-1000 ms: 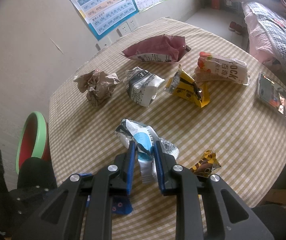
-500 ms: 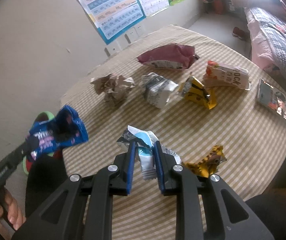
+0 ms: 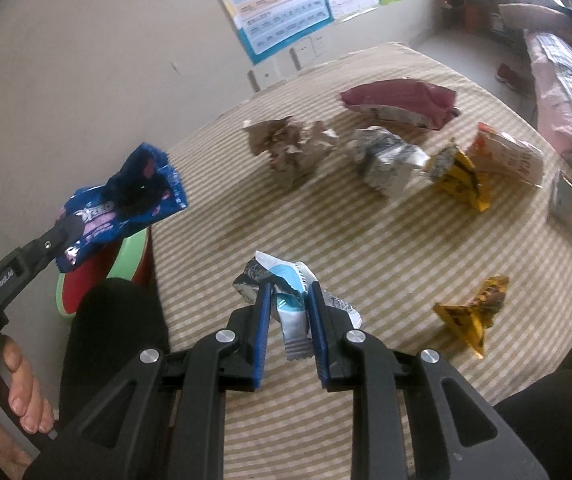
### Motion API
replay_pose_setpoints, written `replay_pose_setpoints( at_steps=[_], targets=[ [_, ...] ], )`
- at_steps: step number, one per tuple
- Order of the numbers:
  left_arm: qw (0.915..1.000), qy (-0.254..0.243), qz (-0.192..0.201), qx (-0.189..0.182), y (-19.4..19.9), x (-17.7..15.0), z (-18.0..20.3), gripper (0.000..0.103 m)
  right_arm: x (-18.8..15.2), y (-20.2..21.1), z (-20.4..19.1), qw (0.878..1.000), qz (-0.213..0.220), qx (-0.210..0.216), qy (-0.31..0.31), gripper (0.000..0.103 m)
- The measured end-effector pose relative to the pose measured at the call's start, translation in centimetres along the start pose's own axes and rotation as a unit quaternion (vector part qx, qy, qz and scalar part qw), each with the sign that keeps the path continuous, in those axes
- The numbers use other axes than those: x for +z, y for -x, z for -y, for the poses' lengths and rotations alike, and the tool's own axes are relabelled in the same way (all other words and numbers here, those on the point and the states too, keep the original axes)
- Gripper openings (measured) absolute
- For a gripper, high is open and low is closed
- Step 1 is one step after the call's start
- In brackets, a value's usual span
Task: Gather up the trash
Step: 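Carry the Oreo and white-blue wrappers over the green bin and open both grippers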
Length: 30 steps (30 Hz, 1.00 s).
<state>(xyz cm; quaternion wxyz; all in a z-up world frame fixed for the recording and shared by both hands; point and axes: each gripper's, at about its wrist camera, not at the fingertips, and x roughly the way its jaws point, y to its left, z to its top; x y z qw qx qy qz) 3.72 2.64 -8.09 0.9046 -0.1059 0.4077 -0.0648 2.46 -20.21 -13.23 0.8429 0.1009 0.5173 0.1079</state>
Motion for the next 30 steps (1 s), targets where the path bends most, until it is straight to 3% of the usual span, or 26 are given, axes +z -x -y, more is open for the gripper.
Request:
replay_pose_setpoints(
  at_steps=[12,30],
  targets=[
    [0.9987,0.041,0.028,0.014,1.7,0.5,-4.1,0.001,0.7,-0.8,-5.2,0.998,-0.012,0.018,0.056,0.02],
    [0.9841,0.132,0.05,0.107,4.0,-0.2,-14.2,0.001,3.6,-4.1,-14.5,0.987,-0.027,0.05,0.15,0.02]
  ],
)
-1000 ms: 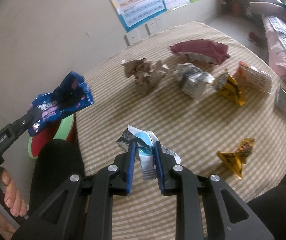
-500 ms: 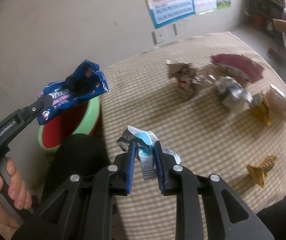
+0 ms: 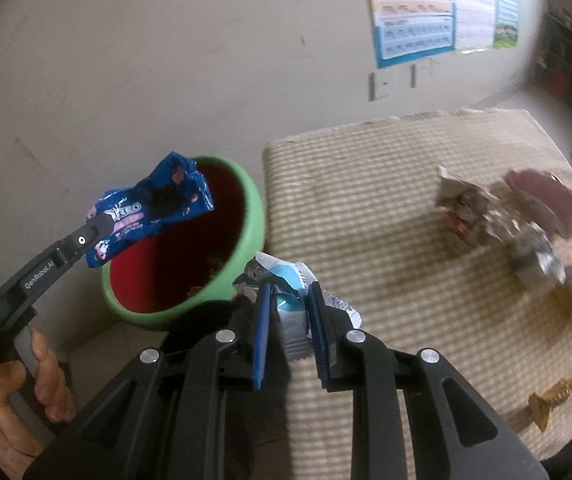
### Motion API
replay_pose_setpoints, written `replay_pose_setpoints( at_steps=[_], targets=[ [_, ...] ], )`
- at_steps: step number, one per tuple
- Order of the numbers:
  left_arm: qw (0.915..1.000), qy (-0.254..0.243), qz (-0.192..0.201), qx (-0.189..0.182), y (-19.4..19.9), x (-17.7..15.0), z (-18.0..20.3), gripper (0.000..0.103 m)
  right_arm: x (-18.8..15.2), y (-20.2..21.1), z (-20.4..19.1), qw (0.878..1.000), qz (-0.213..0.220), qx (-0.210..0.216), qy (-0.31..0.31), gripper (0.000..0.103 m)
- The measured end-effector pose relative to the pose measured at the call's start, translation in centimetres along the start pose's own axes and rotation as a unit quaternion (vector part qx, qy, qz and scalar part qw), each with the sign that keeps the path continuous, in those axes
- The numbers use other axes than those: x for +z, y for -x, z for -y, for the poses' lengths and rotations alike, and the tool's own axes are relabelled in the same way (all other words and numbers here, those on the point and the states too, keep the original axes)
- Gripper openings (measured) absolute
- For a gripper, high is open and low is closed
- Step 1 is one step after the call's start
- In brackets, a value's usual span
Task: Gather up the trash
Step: 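Carry the Oreo and white-blue wrappers over the green bin and open both grippers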
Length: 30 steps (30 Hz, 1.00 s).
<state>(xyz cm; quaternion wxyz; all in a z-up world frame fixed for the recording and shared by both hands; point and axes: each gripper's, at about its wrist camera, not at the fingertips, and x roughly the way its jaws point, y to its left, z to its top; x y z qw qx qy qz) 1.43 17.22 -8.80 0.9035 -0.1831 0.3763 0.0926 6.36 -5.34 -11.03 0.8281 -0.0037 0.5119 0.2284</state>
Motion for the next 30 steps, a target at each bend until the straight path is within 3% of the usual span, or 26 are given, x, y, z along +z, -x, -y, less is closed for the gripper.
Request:
replay_pose_setpoints(
  at_steps=[10,24,25,27,28,29,30],
  targets=[
    [0.9985,0.027,-0.009,0.046,-0.4,-0.4,-4.2,0.001,2.7,-2.4,-5.4,0.998,-0.005,0.026,0.056,0.02],
    [0.9961,0.04,-0.017,0.076,-1.0,-0.7,-5.6,0.003,4.3,-3.7,-8.5,0.994,0.001,0.047,0.101,0.021],
    [0.9958,0.044,-0.016,0.078,-1.0,-0.7,-5.7,0.006,4.3,-3.8,-8.6,0.993,-0.001,0.051,0.103,0.023],
    [0.9956,0.048,-0.016,0.079,-1.1,-0.5,-5.8,0.019,4.2,-3.9,-8.8,0.993,-0.001,0.057,0.105,0.039],
    [0.9954,0.049,-0.015,0.081,-1.0,-0.5,-5.8,0.034,4.2,-3.8,-8.9,0.993,0.002,0.06,0.105,0.041],
    [0.9952,0.052,-0.011,0.083,-0.9,-0.5,-5.9,0.042,4.1,-3.7,-9.0,0.992,0.004,0.062,0.107,0.041],
    [0.9951,0.053,-0.006,0.083,-0.7,-0.5,-5.8,0.043,4.1,-3.6,-9.0,0.992,0.004,0.064,0.108,0.041]
  ],
)
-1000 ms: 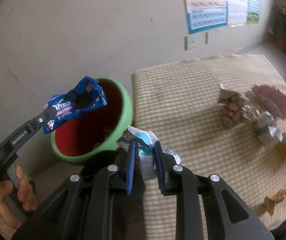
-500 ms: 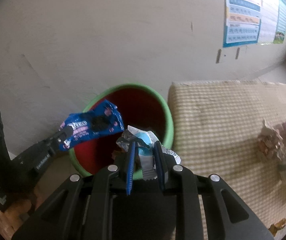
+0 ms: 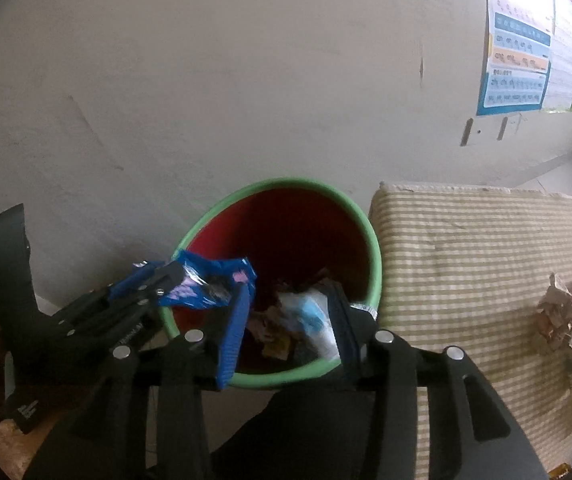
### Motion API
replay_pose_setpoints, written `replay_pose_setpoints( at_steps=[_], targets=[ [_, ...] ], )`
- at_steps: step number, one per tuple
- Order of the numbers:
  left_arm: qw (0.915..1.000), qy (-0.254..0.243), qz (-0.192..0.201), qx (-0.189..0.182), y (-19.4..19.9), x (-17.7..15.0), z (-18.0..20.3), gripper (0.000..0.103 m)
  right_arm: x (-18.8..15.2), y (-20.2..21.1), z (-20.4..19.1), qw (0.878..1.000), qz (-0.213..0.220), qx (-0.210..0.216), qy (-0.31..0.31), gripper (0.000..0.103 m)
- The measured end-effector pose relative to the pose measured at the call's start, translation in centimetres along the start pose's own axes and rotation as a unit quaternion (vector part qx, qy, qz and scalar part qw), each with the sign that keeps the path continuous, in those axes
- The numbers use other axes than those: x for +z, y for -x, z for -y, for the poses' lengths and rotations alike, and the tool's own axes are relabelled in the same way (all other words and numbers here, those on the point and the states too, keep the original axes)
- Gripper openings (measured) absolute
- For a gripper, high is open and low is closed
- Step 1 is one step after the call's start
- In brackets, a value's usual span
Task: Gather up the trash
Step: 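Carry the Oreo and white-blue wrappers over the green bin and open both grippers, then grasp the yellow-black snack wrapper with the right gripper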
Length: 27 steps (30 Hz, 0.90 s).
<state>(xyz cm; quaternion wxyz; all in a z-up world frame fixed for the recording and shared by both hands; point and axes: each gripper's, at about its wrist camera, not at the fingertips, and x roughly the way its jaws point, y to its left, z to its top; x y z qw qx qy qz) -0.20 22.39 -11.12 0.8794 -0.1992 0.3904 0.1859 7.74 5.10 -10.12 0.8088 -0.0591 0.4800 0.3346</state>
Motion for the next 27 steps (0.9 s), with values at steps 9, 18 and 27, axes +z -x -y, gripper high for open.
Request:
replay_pose_setpoints(
  at_steps=[9,18,27],
  targets=[
    [1.0,-0.005,0.006,0.001,0.4,0.2,0.6,0.049,-0.7,1.0,0.8,1.0,0.009,0.006,-0.021,0.043],
    [0.9992,-0.035,-0.001,-0.019,0.8,-0.4,3.3,0.049,-7.0,4.4,7.6,0.992,0.002,-0.046,-0.115,0.049],
    [0.9947,-0.088,-0.018,-0.05,1.0,-2.0,8.5,0.054,-16.8,12.4,19.4,0.941,0.022,-0.184,-0.282,0.054]
  ],
)
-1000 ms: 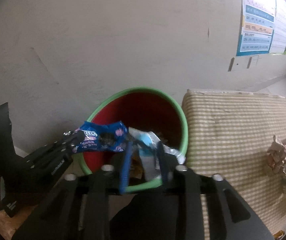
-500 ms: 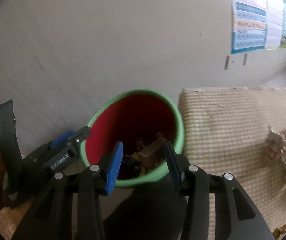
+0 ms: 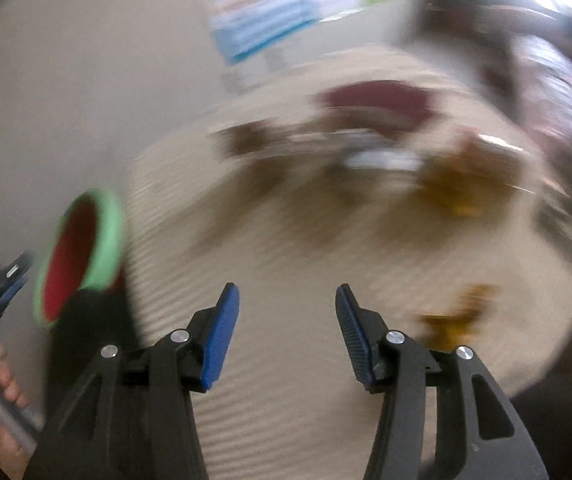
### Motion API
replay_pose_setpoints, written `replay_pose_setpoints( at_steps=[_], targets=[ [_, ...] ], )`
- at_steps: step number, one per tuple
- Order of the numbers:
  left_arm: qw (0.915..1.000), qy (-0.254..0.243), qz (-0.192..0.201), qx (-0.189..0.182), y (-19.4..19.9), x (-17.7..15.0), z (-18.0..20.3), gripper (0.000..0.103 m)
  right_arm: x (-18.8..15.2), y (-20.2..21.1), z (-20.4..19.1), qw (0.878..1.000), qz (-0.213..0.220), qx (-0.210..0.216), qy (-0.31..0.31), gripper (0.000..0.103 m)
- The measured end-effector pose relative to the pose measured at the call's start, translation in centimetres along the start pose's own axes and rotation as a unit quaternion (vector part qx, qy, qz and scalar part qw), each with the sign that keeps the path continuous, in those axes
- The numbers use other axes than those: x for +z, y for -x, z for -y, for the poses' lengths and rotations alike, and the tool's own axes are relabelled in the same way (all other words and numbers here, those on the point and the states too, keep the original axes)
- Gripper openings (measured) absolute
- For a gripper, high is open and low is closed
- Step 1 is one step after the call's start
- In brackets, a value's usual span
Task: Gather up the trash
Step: 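Grasp the yellow-black snack wrapper with the right gripper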
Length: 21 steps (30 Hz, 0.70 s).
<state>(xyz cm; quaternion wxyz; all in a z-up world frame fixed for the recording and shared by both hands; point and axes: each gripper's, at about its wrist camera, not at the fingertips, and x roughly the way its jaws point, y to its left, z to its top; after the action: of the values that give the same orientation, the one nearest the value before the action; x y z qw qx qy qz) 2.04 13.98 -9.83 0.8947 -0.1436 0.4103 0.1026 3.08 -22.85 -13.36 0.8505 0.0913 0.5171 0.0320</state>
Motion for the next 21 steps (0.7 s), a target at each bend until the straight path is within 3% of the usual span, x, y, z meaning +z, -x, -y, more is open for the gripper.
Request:
replay_pose_setpoints(
  at_steps=[2,5,9,16,17,19,21],
  targets=[
    [0.9999,-0.01,-0.006,-0.008,-0.2,-0.2,1.3,0.054,0.1,0.6,3.6,0.998,0.006,-0.04,-0.044,0.056],
    [0.9991,-0.021,-0.019,-0.032,-0.3,-0.6,3.9,0.054,0.1,0.1,7.4,0.993,-0.017,-0.055,-0.106,0.056],
    [0.9956,-0.069,-0.023,-0.059,0.0,-1.4,8.1,0.055,-0.8,-1.7,8.7,0.989,-0.055,-0.049,-0.129,0.056],
    [0.9857,-0.134,-0.032,-0.097,-0.2,-2.6,14.2,0.062,-0.6,-2.4,9.6,0.987,-0.069,-0.051,-0.14,0.054],
    [0.9845,-0.141,-0.032,-0.1,-0.3,-2.7,14.8,0.063,-0.5,-2.6,9.5,0.987,-0.07,-0.045,-0.139,0.053],
    [0.9805,-0.162,-0.032,-0.106,-1.0,-2.6,16.7,0.063,-0.2,-2.9,9.3,0.988,-0.071,-0.031,-0.137,0.037],
    [0.9758,-0.185,-0.04,-0.109,-2.1,-2.5,18.5,0.064,-0.2,-2.9,9.0,0.989,-0.067,-0.011,-0.132,0.032]
  ],
)
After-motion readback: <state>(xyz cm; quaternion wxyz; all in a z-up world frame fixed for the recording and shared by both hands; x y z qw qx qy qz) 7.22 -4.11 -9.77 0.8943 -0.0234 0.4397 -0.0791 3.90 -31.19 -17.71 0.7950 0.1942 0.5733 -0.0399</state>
